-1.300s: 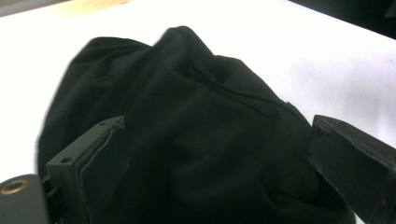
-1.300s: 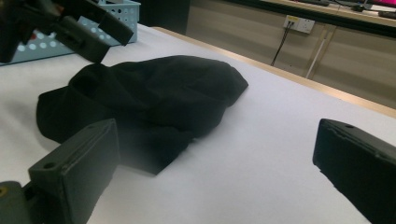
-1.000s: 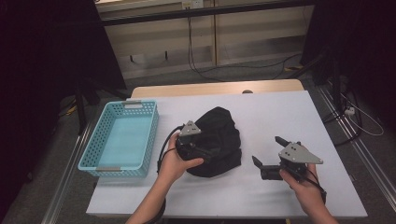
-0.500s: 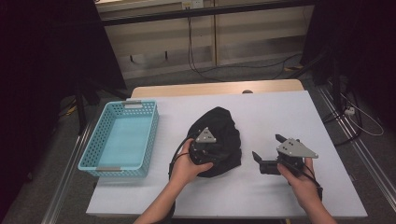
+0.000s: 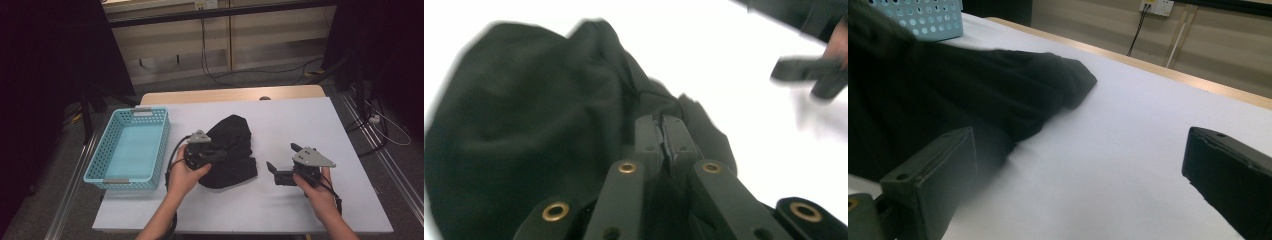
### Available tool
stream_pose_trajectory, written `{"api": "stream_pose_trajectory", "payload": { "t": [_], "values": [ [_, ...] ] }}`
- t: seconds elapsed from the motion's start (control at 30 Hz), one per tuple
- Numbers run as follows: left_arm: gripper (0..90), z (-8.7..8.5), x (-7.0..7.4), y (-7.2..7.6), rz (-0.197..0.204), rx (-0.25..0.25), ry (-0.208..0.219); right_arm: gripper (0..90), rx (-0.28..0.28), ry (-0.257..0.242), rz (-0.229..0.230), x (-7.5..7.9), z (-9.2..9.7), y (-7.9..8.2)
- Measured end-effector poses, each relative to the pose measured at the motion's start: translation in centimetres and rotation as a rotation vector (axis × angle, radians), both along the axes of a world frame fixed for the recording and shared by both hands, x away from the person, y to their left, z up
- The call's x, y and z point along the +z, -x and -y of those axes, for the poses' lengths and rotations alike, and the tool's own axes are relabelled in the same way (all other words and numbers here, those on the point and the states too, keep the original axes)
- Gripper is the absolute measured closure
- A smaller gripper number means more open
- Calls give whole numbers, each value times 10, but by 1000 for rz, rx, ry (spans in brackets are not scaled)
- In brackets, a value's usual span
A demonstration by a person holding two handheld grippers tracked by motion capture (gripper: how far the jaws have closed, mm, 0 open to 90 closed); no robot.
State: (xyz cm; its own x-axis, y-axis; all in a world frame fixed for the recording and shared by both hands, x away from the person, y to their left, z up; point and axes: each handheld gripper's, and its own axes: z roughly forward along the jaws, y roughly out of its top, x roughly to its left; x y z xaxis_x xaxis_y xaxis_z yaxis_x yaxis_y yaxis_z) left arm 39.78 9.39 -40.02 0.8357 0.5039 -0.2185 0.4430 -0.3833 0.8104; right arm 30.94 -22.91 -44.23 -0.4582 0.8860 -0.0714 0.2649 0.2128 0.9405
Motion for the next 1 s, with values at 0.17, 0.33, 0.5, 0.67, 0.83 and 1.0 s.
{"api": "stream_pose_trajectory", "payload": {
  "t": [0.17, 0.33, 0.5, 0.67, 0.83, 1.0],
  "values": [
    [869, -30, 10, -8, -11, 79, 42, 7, 10, 13, -8, -2, -4, -2],
    [868, -45, 10, -11, -9, 130, 30, 7, 30, 19, 0, 0, -9, 0],
    [867, -55, 7, -16, -10, 167, 7, 7, 42, 26, -6, -1, -11, 0],
    [675, -50, 0, -18, -1, 188, 17, 6, 45, 25, -6, -2, -11, 0],
    [372, -25, -1, -15, 36, 150, 7, 6, 48, 19, -5, -1, -12, 1],
    [313, 2, -7, -11, 42, 82, -37, 6, 49, 19, -8, 0, -12, 2]
  ]
}}
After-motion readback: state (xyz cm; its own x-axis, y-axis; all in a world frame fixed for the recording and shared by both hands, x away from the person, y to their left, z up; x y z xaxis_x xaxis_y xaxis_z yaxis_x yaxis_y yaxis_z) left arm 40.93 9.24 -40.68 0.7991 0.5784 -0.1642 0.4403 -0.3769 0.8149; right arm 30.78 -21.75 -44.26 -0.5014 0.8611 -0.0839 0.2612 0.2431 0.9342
